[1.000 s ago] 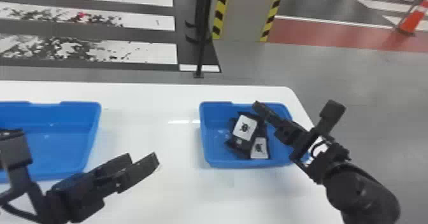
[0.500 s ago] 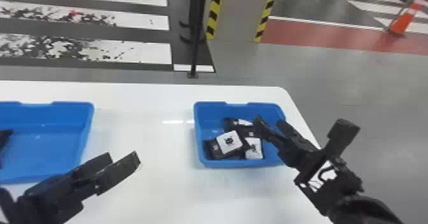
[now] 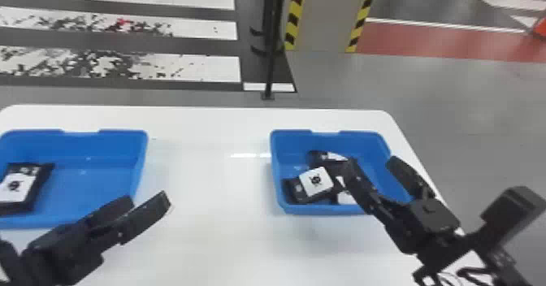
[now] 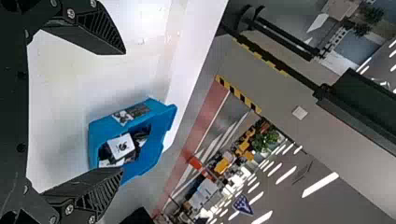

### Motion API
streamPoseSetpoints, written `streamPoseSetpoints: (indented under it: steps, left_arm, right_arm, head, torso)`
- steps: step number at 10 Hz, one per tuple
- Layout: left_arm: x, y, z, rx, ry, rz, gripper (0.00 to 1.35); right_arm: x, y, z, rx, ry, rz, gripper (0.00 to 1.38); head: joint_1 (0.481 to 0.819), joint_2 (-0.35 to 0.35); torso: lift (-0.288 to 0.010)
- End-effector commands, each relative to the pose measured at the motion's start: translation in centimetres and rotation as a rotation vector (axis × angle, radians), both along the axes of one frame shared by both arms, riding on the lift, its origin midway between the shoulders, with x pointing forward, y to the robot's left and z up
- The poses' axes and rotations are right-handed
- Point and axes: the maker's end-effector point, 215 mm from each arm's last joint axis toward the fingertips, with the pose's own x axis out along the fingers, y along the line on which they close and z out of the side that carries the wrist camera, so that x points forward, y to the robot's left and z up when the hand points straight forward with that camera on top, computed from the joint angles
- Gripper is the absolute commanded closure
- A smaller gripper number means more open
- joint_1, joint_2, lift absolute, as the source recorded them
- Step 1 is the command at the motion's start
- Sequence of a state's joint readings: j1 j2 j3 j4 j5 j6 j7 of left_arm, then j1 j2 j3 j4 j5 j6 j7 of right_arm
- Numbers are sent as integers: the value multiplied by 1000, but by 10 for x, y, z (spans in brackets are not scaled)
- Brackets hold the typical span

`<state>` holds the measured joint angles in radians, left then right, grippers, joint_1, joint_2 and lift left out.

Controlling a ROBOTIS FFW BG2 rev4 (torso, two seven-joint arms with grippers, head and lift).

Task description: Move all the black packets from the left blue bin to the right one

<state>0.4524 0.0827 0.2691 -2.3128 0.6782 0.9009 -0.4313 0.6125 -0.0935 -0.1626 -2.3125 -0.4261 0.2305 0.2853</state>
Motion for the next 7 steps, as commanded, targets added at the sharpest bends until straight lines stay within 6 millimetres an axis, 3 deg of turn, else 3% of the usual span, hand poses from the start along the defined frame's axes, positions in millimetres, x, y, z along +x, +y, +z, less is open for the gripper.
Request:
streamPoseSetpoints:
  steps: [1, 4, 6, 7]
  left_arm:
    - [6, 33, -7, 61, 4, 63, 157]
    - [16, 105, -19, 199, 29, 203, 157]
    - [31, 154, -34, 279, 71, 289, 157]
    - [43, 166, -43, 292, 91, 308, 157]
  right_arm:
    - [-29, 22, 16, 13, -17, 29, 113]
    - [-60, 38, 10, 22, 17, 41, 117]
    - [-68, 49, 3, 53, 43, 58, 117]
    - [-70, 53, 1, 66, 48, 64, 117]
  head:
    - [695, -101]
    - [695, 27]
    - [695, 126]
    - [695, 176]
  torso:
    - [-140]
    - [-140]
    - [-140]
    - [-140]
